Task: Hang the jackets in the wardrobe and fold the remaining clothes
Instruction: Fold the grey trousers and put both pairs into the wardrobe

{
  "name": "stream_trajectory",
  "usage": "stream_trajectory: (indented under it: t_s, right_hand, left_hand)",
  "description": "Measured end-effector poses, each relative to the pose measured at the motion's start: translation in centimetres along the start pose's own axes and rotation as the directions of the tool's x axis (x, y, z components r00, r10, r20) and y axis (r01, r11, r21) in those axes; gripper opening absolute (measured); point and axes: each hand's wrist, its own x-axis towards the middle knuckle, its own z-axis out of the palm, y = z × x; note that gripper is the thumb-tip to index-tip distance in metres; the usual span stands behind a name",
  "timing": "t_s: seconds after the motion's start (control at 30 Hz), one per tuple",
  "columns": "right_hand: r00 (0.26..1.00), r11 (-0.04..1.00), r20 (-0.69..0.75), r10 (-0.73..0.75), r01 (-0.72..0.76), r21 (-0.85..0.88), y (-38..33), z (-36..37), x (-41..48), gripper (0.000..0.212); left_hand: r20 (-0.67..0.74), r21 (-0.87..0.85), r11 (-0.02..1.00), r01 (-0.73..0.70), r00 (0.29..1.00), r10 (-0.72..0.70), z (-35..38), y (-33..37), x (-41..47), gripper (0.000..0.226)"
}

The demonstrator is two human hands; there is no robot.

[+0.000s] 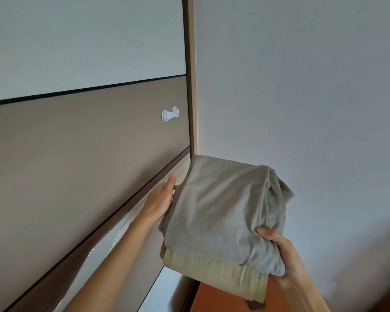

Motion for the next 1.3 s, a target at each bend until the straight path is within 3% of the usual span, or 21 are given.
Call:
stream_trajectory:
  t_s: [0.07, 0.13, 0.2, 0.23, 0.3, 0.4, 0.43, 0.5, 0.63, 0.7, 0.83, 1.03, 1.3]
  right_hand:
    - [0.998, 0.999, -0.045, -0.045, 0.046, 0.014, -1.4, 0.2, 2.2, 0.058]
    - [0.993, 0.996, -0.084, -0.082, 0.085, 0.035, -2.8, 0.2, 4.1, 0.043]
    - [0.988, 0.992, -0.112, -0.102, 0.11, 0.064, -4.1, -0.1, 5.7, 0.035]
    - [0.985, 0.99, -0.127, -0.115, 0.124, 0.066, -4.7, -0.5, 6.6, 0.035]
    - [0.979, 0.988, -0.154, -0.132, 0.143, 0.06, -5.7, -1.2, 8.5, 0.042]
    - [0.979, 0.989, -0.169, -0.117, 0.131, 0.075, -6.8, -2.4, 11.3, 0.054]
    - [0.984, 0.99, -0.149, -0.102, 0.115, 0.078, -7.2, -2.4, 12.0, 0.061]
    - [0.992, 0.993, -0.098, -0.077, 0.086, 0.086, -8.1, -2.5, 13.4, 0.07]
    - [0.998, 0.995, 0.002, -0.062, 0.062, 0.074, -10.1, -3.1, 14.9, 0.043]
    - [0.999, 0.998, 0.031, -0.039, 0.037, 0.052, -11.0, -3.3, 15.3, 0.043]
    - [0.996, 1.0, 0.084, 0.005, -0.007, 0.012, -11.7, -4.1, 15.8, 0.055]
    - [0.981, 0.997, 0.179, 0.073, -0.076, 0.01, -12.3, -4.2, 15.9, 0.078]
    - [0.945, 0.988, 0.29, 0.149, -0.15, -0.018, -12.0, -3.4, 16.6, 0.078]
  left_hand:
    - [-0.041, 0.137, 0.979, -0.153, 0.986, 0.16, 1.2, 1.3, 5.3, 0.073]
    - [-0.077, 0.275, 0.898, -0.343, 0.923, 0.376, 2.3, 2.8, 9.8, 0.059]
    - [-0.031, 0.573, 0.657, -0.49, 0.788, 0.616, 2.9, 3.8, 14.1, 0.05]
    - [0.012, 0.717, 0.498, -0.488, 0.723, 0.691, 3.1, 4.1, 15.9, 0.045]
    - [0.079, 0.876, 0.276, -0.396, 0.682, 0.727, 2.8, 4.3, 18.7, 0.038]
    - [0.073, 0.965, 0.154, -0.211, 0.785, 0.615, 1.7, 3.6, 20.2, 0.053]
    - [0.036, 0.982, 0.129, -0.136, 0.814, 0.579, 1.5, 3.2, 20.3, 0.062]
    - [-0.058, 0.989, 0.143, -0.032, 0.81, 0.584, 1.6, 2.7, 20.2, 0.074]
    - [-0.08, 0.995, 0.097, 0.029, 0.807, 0.585, 1.7, 2.7, 19.4, 0.077]
    - [-0.084, 0.996, 0.051, 0.067, 0.824, 0.561, 1.4, 2.7, 18.8, 0.076]
    - [-0.077, 0.996, 0.002, 0.089, 0.854, 0.515, 0.8, 2.6, 17.0, 0.075]
    - [-0.086, 0.996, 0.047, 0.072, 0.837, 0.54, -0.8, 1.9, 13.9, 0.07]
    - [-0.139, 0.988, 0.017, 0.155, 0.823, 0.551, -3.2, 0.1, 7.8, 0.063]
